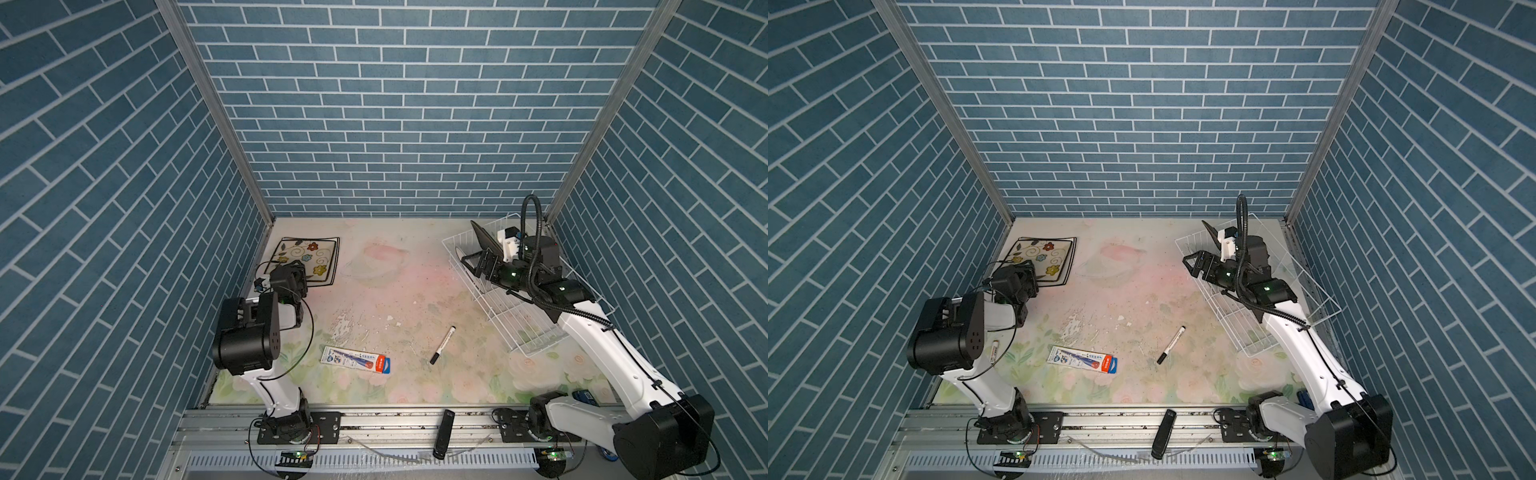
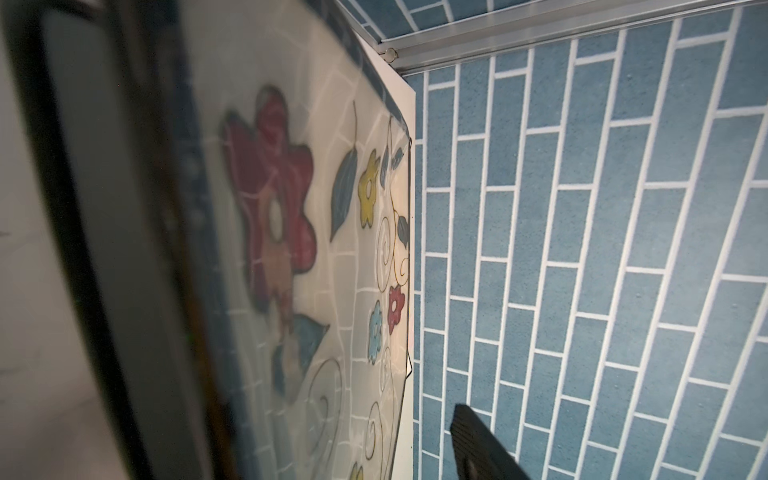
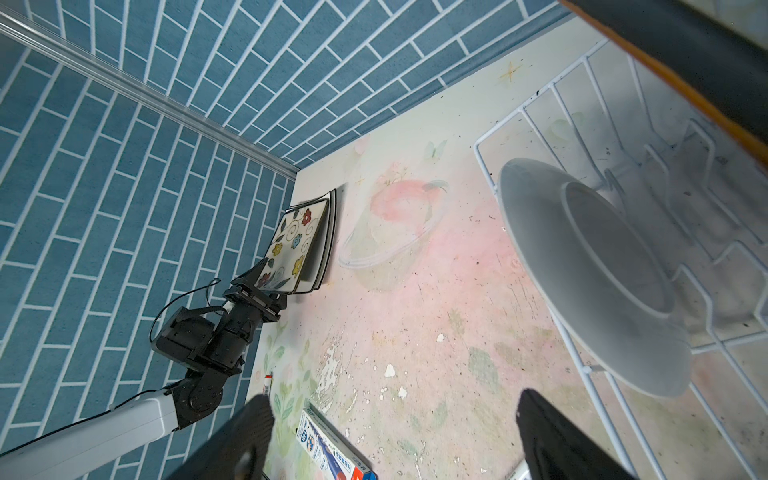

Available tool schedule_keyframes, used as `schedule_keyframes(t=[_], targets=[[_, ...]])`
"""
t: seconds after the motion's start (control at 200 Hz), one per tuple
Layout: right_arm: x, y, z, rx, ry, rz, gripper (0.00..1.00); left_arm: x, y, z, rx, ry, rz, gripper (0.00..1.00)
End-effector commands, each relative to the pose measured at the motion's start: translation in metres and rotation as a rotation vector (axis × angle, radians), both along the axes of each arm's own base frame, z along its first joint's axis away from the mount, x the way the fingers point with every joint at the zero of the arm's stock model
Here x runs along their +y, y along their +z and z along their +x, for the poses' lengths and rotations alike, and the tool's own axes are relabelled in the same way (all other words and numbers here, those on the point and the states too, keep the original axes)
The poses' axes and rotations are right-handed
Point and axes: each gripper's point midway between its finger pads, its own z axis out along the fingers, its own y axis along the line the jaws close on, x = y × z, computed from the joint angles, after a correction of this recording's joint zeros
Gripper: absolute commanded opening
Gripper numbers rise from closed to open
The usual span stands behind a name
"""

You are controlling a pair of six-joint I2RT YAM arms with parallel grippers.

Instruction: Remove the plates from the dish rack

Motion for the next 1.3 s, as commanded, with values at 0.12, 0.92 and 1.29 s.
schedule_keyframes(t=[0.12,0.92,1.29], targets=[[-0.002,0.01,-0.003,-0.045,-0.01,0.006,0.93,-0.003,0.027,0.009,-0.041,-0.04,0.018,0.68],[-0.007,0.012,-0.008,-0.051,-0.021,-0.004,0.93,-0.005,0.02,0.012,0.066,-0.088,0.031,1.0],[-0.006,0.012,-0.008,-0.056,-0.015,-0.005,0.93,-0.011,0.017,0.012,0.182,-0.143,0.042,1.0]])
